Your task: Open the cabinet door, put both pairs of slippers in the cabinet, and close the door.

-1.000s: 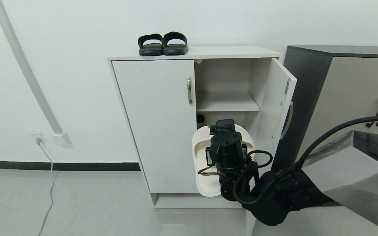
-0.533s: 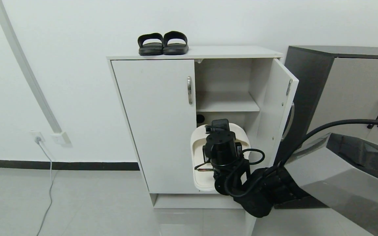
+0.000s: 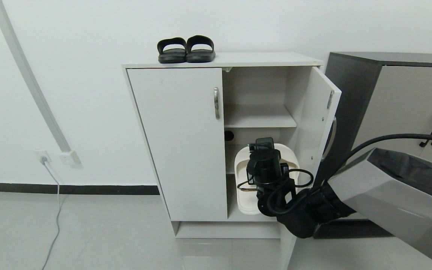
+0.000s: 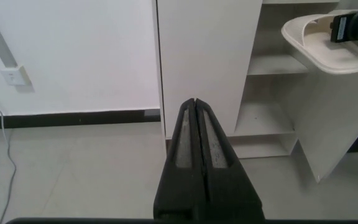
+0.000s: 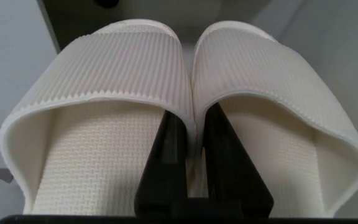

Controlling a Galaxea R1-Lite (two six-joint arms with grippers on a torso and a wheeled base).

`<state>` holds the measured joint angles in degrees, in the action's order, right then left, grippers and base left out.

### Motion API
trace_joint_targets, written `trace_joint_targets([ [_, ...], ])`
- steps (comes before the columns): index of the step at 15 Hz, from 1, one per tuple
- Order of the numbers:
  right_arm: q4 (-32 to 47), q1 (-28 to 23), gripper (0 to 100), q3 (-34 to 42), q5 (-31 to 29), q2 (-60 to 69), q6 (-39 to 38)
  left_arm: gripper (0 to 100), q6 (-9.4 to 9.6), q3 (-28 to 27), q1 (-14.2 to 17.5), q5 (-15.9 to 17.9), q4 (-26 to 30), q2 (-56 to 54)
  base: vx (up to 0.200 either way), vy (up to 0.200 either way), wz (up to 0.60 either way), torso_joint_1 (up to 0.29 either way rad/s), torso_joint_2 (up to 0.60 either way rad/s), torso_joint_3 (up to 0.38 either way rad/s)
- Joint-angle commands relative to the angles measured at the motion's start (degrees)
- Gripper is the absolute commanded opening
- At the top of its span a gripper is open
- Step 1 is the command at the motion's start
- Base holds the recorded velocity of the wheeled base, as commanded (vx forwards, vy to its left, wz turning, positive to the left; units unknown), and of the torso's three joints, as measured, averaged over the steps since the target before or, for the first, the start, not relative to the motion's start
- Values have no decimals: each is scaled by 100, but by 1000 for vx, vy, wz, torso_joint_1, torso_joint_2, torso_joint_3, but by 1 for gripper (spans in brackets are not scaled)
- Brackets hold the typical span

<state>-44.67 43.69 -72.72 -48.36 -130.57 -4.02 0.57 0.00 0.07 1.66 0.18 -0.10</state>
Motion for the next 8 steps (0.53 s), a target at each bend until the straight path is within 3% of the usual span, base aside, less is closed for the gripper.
trace_joint_targets([
  [1, -16, -71, 0, 179, 2, 76, -2, 0, 4, 0, 1, 1, -1, 10, 0, 0, 0, 0, 0, 0],
  [8, -25, -335, 0, 1023, -68, 559, -2, 0, -5, 0, 1, 1, -1, 10, 0, 0, 0, 0, 0, 0],
])
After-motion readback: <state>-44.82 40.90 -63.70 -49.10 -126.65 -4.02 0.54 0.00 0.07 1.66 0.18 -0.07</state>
